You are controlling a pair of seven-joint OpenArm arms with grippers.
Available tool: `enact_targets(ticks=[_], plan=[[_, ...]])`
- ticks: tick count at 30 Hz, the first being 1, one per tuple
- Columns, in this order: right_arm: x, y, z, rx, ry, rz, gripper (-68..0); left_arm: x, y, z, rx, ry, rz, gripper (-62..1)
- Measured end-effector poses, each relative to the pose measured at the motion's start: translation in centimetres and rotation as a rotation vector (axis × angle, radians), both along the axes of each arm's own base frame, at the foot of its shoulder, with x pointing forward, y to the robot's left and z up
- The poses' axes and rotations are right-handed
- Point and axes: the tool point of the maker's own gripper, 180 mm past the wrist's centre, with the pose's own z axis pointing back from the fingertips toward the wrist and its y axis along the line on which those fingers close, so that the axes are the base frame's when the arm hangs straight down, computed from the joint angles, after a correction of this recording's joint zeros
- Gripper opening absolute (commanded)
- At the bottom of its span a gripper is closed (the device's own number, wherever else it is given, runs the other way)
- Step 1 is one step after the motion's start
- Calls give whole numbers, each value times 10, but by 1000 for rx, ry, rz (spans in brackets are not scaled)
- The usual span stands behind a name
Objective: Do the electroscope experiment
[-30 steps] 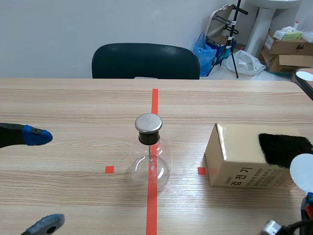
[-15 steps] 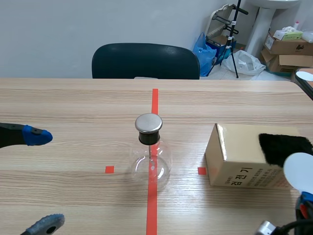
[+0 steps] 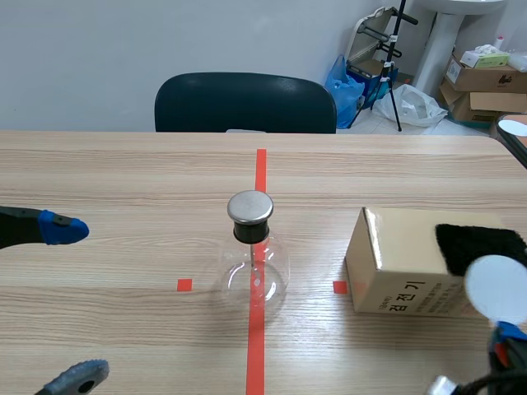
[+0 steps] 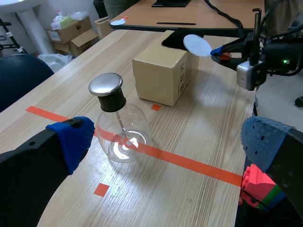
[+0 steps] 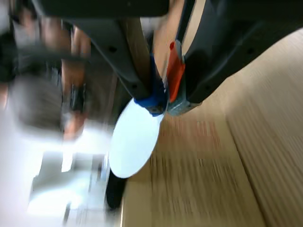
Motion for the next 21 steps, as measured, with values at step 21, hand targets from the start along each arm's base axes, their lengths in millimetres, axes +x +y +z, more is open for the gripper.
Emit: enact_targets(ticks=[21], plan=[[1, 30, 1, -6, 10, 246, -666, 0, 0, 0, 0, 0, 0, 14]])
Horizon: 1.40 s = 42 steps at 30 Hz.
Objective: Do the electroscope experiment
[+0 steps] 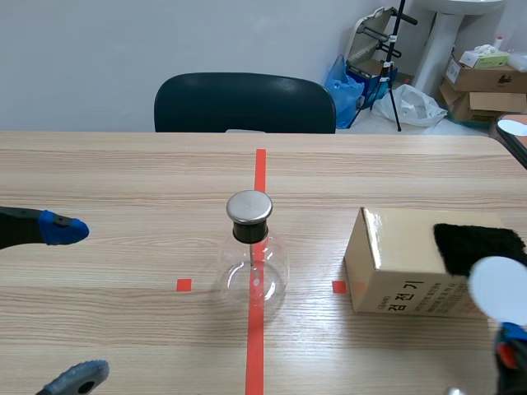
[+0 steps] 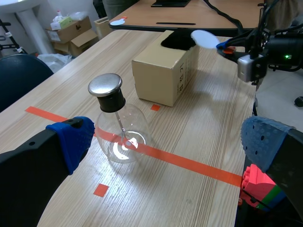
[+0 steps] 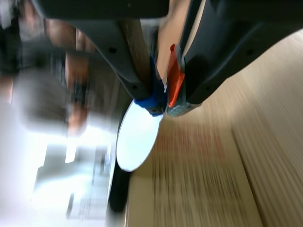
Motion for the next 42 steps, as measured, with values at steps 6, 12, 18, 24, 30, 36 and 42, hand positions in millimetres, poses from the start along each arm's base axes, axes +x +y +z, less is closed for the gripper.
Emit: enact_targets(ticks=[6, 12, 18, 24, 30, 36, 42], plan=[[1, -26, 1, -11, -10, -199, -666, 0, 0, -1, 3, 1, 0, 14], [4, -19, 0, -22, -6, -166, -666, 0, 0, -1, 3, 1, 0, 14], [3, -7, 1, -30, -1, -27, -666, 0, 0, -1, 3, 2, 0, 14], [3, -25, 2, -33, -8, -139, -666, 0, 0, -1, 7, 3, 1, 14], [4, -35, 2, -34, -15, -231, -666, 0, 0, -2, 11, 5, 1, 14], [6, -9, 3, -25, -12, -46, -666, 0, 0, -2, 11, 5, 1, 14], [4, -40, 5, -40, -21, -228, -666, 0, 0, -2, 11, 5, 1, 14]])
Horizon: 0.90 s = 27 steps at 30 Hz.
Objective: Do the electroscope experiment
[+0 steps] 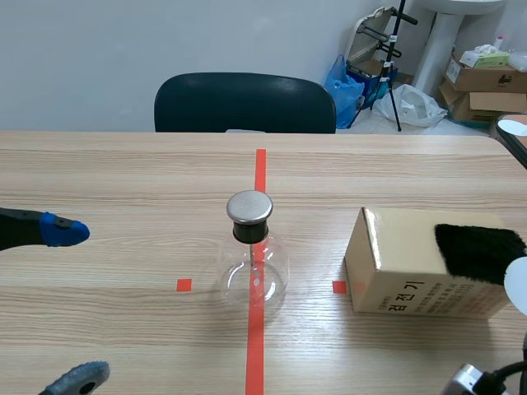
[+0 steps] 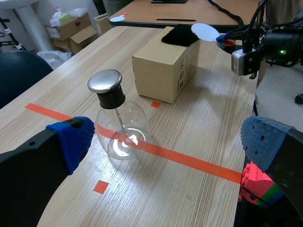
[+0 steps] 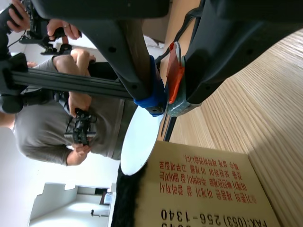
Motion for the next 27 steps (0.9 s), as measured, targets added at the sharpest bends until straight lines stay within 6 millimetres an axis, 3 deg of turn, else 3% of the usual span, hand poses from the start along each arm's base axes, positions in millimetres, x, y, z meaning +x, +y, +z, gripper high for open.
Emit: enact_targets(ticks=[5, 22, 27], plan=[[2, 29, -2, 16, 11, 163, -666, 0, 0, 0, 0, 0, 0, 14], [5, 25, 1, 10, -1, 133, -666, 0, 0, 0, 0, 0, 0, 14], [14, 15, 19, -35, -44, 95, -666, 0, 0, 0, 0, 0, 0, 14]])
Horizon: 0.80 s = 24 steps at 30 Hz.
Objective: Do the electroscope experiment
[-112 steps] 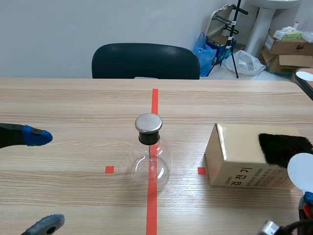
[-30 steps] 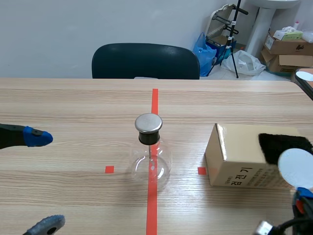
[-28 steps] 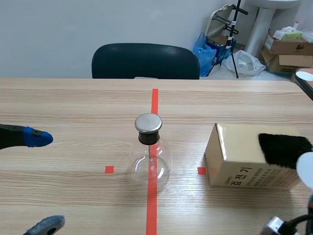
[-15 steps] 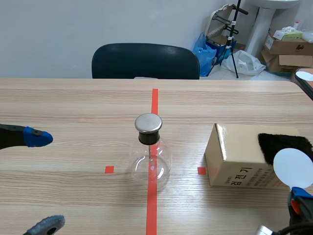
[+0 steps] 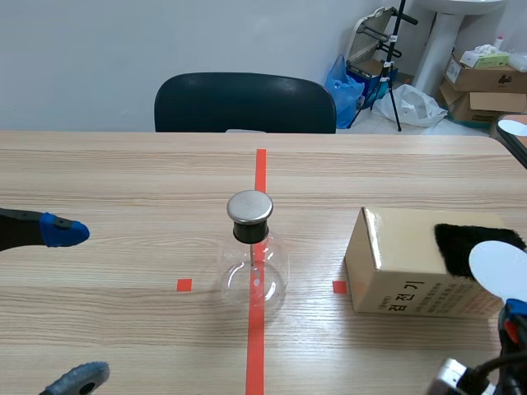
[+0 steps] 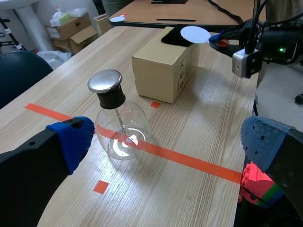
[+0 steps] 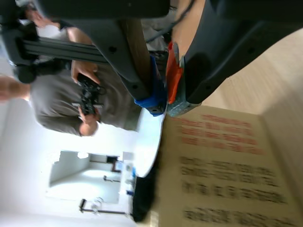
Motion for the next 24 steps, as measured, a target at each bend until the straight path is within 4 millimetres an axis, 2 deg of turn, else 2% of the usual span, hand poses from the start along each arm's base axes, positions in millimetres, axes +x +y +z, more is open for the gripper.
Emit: enact_targets(ticks=[5, 11, 20, 24], plan=[[13, 4, 29, -41, -69, 7, -666, 0, 0, 0, 0, 0, 0, 14], [23, 31, 55, -52, -138, 37, -666, 0, 0, 0, 0, 0, 0, 14], [32, 65, 81, 8, -217, 44, -667, 0, 0, 0, 0, 0, 0, 14], [32, 80, 81, 49, -219, 62, -667, 0, 0, 0, 0, 0, 0, 14]])
